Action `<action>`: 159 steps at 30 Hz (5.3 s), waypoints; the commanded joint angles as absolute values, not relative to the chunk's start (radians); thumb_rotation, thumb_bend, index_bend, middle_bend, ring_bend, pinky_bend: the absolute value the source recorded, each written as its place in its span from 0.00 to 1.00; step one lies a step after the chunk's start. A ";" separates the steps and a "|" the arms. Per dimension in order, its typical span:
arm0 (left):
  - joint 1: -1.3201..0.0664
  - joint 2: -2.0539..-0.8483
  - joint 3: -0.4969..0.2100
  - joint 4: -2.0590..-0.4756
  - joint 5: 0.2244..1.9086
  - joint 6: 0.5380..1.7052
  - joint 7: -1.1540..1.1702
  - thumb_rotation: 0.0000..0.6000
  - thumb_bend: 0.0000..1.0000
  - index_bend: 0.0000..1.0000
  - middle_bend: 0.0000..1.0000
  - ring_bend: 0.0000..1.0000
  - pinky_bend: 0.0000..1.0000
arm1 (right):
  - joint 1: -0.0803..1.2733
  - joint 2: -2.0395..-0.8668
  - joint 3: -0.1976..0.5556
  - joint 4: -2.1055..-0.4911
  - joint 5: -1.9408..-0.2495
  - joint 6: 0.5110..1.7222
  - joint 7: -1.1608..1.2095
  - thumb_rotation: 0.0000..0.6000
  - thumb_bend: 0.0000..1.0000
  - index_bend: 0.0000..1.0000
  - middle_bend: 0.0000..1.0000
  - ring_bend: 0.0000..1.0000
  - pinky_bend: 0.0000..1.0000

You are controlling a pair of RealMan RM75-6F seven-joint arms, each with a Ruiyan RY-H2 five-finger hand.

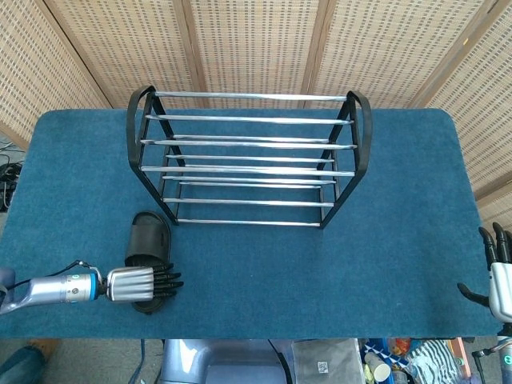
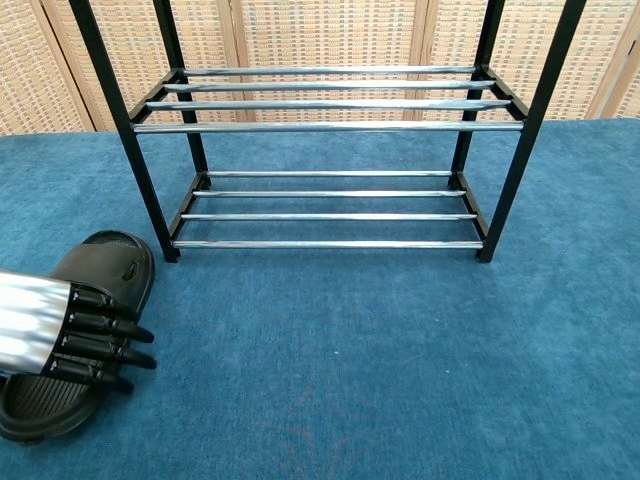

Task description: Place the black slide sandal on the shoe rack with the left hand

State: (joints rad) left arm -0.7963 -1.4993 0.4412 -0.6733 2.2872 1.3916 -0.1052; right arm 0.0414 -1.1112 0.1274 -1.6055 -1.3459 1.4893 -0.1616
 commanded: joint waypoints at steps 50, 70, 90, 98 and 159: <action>-1.001 -1.349 0.345 -1.325 2.427 1.122 0.502 1.00 0.14 0.79 0.67 0.56 0.54 | 0.031 -1.075 0.115 -1.623 -1.382 1.497 -0.074 1.00 0.00 0.00 0.00 0.00 0.00; -1.112 -1.535 0.261 -0.929 2.375 1.221 0.256 1.00 0.14 0.79 0.67 0.56 0.54 | 0.048 -1.087 0.123 -1.597 -1.335 1.447 -0.078 1.00 0.00 0.00 0.00 0.00 0.00; -1.195 -1.716 0.321 -0.470 2.299 1.256 -0.033 1.00 0.14 0.79 0.67 0.56 0.54 | 0.090 -1.105 0.156 -1.535 -1.225 1.342 -0.064 1.00 0.00 0.00 0.00 0.00 0.00; -1.187 -1.772 0.357 -0.362 2.273 1.267 -0.078 1.00 0.14 0.79 0.67 0.56 0.53 | 0.095 -1.115 0.156 -1.524 -1.207 1.333 -0.081 1.00 0.00 0.00 0.00 0.00 0.00; -0.781 -1.305 0.488 -1.011 2.121 1.755 0.212 1.00 0.13 0.04 0.00 0.00 0.05 | 0.043 -1.062 0.110 -1.631 -1.341 1.453 -0.052 1.00 0.00 0.00 0.00 0.00 0.00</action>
